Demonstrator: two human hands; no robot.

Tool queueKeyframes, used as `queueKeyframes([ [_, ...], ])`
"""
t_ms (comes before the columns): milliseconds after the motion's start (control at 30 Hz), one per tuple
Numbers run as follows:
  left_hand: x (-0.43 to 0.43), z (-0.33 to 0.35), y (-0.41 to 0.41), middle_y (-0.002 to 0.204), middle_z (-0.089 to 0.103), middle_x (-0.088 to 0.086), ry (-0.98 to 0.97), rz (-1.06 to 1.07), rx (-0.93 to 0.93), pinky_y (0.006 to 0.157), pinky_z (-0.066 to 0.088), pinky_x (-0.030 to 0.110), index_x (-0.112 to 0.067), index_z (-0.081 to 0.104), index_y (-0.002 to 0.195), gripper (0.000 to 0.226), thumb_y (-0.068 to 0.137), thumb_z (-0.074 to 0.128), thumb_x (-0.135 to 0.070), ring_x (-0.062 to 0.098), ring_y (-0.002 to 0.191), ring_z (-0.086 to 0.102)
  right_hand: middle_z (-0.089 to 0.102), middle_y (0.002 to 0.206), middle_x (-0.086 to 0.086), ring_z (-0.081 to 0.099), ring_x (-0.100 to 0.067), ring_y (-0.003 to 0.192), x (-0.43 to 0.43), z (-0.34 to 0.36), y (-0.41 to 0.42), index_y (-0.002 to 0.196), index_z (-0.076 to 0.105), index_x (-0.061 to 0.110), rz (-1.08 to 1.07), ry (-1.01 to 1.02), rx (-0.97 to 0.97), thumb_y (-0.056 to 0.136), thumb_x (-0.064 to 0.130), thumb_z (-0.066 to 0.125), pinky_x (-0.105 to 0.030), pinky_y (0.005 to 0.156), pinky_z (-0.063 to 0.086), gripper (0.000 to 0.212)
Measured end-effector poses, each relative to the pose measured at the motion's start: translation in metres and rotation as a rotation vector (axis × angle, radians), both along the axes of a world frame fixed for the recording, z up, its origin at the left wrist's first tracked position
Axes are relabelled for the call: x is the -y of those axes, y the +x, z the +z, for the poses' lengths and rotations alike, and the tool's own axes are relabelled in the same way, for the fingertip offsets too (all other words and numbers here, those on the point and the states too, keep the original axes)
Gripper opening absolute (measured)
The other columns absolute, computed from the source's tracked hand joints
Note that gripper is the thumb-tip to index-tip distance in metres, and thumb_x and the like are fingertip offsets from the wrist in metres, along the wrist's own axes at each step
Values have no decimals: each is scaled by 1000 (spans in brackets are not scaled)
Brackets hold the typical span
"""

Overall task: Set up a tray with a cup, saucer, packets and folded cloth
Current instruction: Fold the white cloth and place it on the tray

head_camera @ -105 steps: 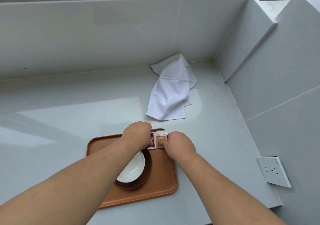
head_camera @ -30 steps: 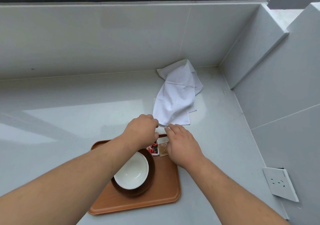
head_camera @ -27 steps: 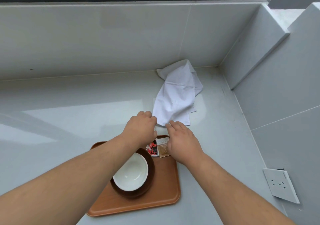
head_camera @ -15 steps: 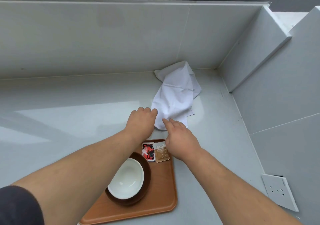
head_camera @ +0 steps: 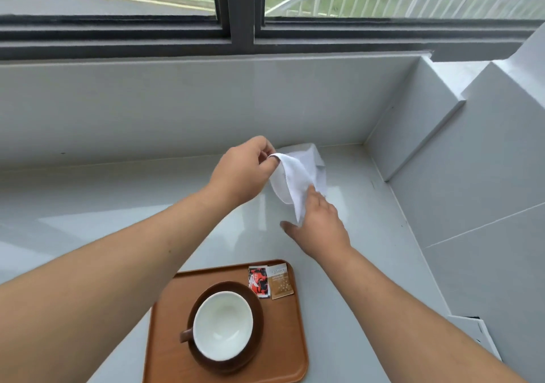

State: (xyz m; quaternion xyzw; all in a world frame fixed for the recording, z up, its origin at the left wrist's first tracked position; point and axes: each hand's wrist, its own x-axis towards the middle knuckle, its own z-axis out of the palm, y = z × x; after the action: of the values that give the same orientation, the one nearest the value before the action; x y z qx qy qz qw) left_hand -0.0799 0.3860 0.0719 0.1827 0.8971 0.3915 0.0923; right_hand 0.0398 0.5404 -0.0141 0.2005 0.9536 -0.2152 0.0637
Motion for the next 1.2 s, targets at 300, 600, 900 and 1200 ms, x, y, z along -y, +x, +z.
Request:
queueKeyframes([
  [300, 25, 102, -25, 64, 58, -3, 290, 27, -7, 44, 34, 15, -30, 64, 90, 25, 101, 50, -12, 1, 41, 42, 43, 156, -4, 40, -33, 137, 10, 55, -25, 162, 15, 22, 39, -62, -131, 88, 43, 66, -44, 104, 45, 92],
  [600, 64, 166, -28, 76, 58, 12, 354, 36, -15, 61, 40, 29, -29, 67, 91, 22, 103, 51, -19, 19, 64, 48, 41, 158, 11, 41, -15, 143, 73, 132, -34, 160, 16, 38, 199, -467, -293, 79, 84, 56, -48, 112, 42, 102],
  [900, 106, 235, -25, 77, 58, 11, 395, 87, -123, 66, 40, 31, -31, 68, 93, 25, 105, 48, -22, 22, 67, 48, 61, 132, 2, 58, -32, 115, 123, 173, -51, 152, 31, 27, 176, -281, -316, 86, 26, 55, -45, 88, 55, 70],
  [1200, 176, 271, -29, 78, 64, 7, 492, 100, -98, 52, 46, 26, -31, 68, 87, 30, 104, 48, -17, 21, 62, 55, 66, 73, 11, 61, -19, 72, 142, 208, -58, 75, 58, 30, 183, -326, -310, 90, 49, 34, -35, 62, 51, 34],
])
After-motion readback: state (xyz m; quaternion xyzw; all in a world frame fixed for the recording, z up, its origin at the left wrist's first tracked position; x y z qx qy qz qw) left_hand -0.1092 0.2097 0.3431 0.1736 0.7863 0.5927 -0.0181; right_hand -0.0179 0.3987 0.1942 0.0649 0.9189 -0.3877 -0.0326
